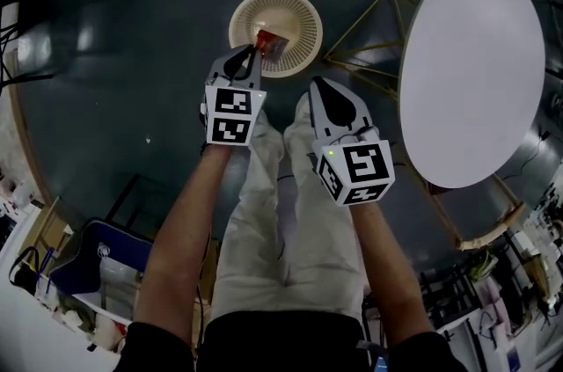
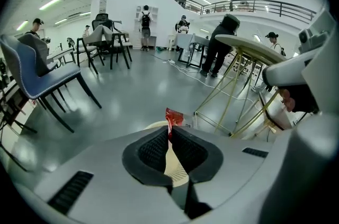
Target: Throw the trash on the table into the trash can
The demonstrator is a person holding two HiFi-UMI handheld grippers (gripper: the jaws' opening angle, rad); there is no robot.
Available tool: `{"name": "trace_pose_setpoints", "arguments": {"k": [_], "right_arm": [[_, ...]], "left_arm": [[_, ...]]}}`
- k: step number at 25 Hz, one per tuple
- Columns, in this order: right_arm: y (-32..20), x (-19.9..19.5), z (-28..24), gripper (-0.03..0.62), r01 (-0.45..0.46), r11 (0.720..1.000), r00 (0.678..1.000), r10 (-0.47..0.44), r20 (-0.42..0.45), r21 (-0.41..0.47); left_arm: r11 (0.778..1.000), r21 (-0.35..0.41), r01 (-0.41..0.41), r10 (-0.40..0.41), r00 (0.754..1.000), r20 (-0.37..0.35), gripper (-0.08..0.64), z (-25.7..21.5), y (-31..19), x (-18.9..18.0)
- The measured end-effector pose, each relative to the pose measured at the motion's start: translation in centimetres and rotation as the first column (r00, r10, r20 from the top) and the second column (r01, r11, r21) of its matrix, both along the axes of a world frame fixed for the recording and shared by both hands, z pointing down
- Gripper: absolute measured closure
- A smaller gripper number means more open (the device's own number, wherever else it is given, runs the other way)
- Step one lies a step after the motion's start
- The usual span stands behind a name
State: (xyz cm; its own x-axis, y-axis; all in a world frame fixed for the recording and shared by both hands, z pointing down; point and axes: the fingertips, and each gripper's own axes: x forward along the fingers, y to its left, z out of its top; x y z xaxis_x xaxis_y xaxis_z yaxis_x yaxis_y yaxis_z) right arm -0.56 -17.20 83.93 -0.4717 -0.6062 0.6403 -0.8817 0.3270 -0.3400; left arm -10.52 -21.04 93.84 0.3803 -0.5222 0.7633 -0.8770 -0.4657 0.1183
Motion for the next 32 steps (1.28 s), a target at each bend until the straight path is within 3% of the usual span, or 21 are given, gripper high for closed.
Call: {"name": "trace_pose_setpoints", "arguments": {"k": [4,7,20,32], "right_arm": [[0.4,0.3,0.8,0.575,0.005,1.0,1.0,-0.005,-0.007,-0.014],[0.4,0.4,1.1,0.575,-0.002,1.0,1.0,0.002,-0.007,-0.021],[0.1,-0.2,1.1,0.575,0.015,1.0,1.0,-0.015,-0.004,-0.018],[0.0,-0.8,-2.6,0.575,0.031,0.999,1.0,-0.031,-0.002,0.015]], "left_arm": [[1.0,-0.016,0.008,-0.008,1.0,-0.025,0.522,1.0,-0.2,0.1],[1.0,-0.019,0.023,-0.023,0.999,-0.042,0.416,1.4,-0.2,-0.2],[0.999,-0.006,0.036,-0.037,0.997,-0.07,0.418,1.0,-0.4,-0.3],[1.0,-0.025,0.003,-0.005,0.996,-0.094,0.523,-2.6,1.7,-0.6]]}}
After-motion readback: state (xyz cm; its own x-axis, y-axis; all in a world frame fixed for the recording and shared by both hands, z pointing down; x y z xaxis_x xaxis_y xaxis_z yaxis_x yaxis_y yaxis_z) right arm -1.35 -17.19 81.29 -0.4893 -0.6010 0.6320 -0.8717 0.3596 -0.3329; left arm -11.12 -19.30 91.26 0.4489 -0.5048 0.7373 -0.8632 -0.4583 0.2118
